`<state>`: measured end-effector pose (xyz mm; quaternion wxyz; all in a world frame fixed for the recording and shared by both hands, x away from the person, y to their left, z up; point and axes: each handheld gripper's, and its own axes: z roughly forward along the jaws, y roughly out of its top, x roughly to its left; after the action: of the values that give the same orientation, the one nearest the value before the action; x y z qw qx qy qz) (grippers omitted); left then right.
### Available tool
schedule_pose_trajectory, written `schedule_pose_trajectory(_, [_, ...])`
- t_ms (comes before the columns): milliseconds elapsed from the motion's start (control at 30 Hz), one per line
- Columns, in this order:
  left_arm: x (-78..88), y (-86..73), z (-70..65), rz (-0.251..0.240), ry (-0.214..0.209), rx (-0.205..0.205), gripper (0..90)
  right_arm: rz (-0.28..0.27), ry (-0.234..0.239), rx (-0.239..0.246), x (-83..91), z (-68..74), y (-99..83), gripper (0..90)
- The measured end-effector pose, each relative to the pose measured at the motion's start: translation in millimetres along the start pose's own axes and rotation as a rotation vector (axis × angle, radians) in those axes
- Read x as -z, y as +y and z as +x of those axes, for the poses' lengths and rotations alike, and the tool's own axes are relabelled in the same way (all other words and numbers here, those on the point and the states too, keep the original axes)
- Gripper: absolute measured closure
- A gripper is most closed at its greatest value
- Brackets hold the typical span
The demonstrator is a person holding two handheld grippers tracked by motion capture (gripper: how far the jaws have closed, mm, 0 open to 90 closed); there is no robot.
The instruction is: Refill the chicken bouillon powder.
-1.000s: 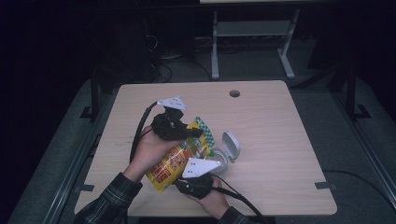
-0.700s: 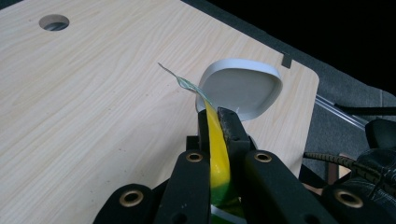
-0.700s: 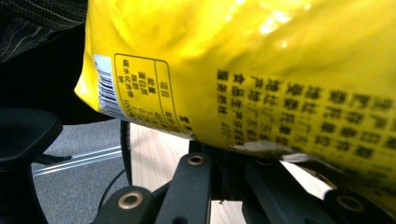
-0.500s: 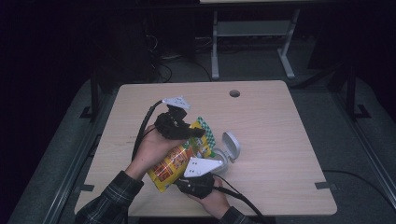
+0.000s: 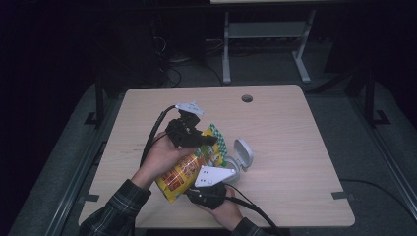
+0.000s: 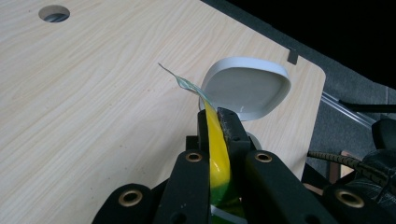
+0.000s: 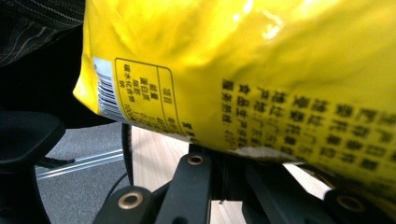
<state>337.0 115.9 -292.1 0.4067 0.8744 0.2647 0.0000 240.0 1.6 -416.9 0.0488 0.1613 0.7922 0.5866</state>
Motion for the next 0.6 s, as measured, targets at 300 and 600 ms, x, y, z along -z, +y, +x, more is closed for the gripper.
schedule_pose_trajectory(300, [-3.5, 2.9, -0.1, 0.031, -0.006, 0.001, 89.7, -0.003, 0.005, 0.002, 0.4, 0.7, 0.8, 89.9])
schedule_pose_trajectory(600, [-7.0, 7.6, 0.3, 0.060, 0.001, -0.010, 89.7, -0.006, 0.002, 0.003, 2.2, 0.9, 2.3, 89.9])
